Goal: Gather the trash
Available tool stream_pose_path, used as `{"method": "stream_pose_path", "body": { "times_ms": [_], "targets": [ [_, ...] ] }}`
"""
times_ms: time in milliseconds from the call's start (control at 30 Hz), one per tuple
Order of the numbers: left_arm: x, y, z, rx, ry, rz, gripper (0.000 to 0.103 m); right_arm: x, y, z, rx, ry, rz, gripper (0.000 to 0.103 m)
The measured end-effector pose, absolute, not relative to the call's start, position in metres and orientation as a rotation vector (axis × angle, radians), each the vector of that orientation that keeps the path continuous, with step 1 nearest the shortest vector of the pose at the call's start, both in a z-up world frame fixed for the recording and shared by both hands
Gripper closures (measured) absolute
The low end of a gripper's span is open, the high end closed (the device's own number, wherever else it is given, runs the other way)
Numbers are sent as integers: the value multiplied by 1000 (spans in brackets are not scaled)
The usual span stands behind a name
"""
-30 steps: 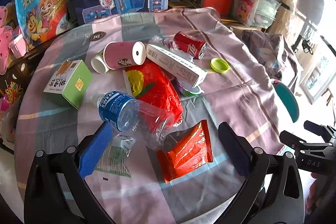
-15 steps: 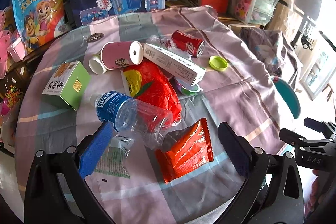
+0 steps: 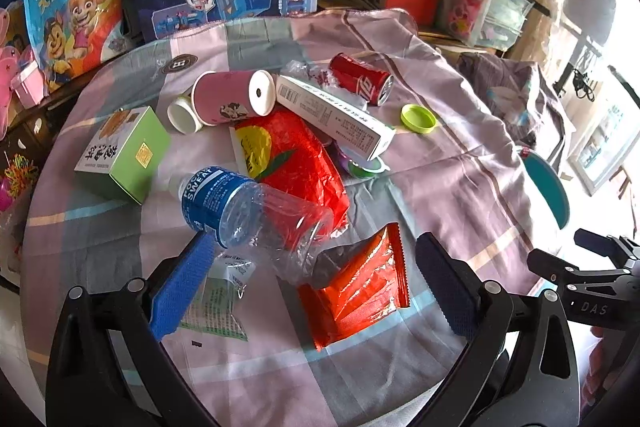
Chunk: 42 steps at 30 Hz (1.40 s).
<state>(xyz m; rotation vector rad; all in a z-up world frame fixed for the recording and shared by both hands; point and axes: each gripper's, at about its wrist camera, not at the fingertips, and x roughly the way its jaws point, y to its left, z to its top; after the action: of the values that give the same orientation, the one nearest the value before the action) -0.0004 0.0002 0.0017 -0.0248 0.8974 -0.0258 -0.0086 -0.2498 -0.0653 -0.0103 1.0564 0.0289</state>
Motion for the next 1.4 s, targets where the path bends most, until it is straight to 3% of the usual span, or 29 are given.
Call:
{"method": "stream_pose_path", "body": {
  "times_ms": [300,700,1167,1333,1400],
  "targets": [
    [-2,20,-1,-34,888,-23,3,-5,-242,-70,-20,1085,43,6],
    [-6,108,-21,-72,926,81,3,7,-216,-74,-32,1135,118,6],
    [-12,144,-61,-80,1006,17,3,38,-95,-63,-153,1168,436,6],
    [-7,172,-57,-51,996,61,3,58,-37,-59,-234,1207,561,20],
    [-2,189,-54,-80,1006,68,3,68,-17,-64,-281,1232,588,21]
  ]
}}
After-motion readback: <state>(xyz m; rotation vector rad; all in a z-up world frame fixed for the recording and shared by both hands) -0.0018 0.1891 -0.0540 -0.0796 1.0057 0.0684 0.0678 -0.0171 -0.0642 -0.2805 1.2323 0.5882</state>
